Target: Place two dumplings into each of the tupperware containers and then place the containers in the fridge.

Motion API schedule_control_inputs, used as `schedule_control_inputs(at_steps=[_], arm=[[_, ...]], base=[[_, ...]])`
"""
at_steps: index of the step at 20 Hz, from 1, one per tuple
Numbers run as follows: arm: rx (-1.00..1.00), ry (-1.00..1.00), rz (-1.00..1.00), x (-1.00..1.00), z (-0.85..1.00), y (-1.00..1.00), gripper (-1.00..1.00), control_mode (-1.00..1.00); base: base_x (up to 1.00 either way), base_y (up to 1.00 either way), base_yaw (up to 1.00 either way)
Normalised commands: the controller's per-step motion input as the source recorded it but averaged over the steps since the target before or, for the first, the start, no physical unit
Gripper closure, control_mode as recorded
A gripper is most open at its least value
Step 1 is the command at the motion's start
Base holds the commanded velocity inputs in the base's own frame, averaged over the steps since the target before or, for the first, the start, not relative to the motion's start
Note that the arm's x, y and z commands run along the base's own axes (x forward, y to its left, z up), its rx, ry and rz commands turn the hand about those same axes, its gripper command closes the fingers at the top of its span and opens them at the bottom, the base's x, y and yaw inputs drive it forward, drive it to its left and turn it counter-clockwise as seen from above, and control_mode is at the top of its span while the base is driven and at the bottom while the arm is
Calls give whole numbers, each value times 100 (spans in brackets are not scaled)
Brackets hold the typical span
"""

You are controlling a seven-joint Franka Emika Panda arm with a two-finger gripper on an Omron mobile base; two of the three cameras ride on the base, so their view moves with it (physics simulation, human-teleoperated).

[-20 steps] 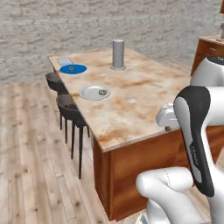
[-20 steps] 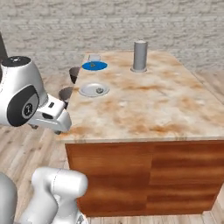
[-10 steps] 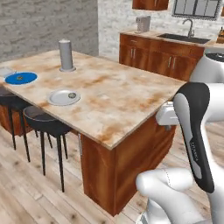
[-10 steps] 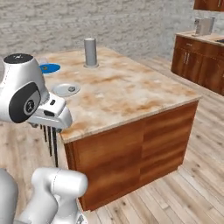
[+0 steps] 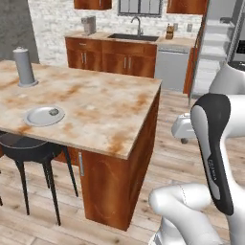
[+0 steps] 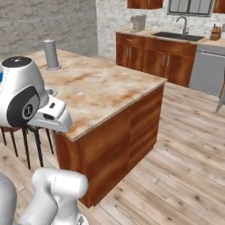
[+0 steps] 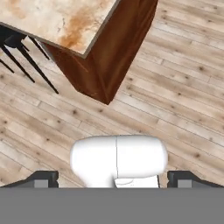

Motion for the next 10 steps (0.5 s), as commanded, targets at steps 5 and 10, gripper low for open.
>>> schedule_control_inputs(at_steps=[5, 10], arm=[[0, 0, 0, 0, 0, 0, -100, 100], [0, 0, 0, 0, 0, 0, -100, 100]], base=[[0, 100, -35], [0, 100, -39]])
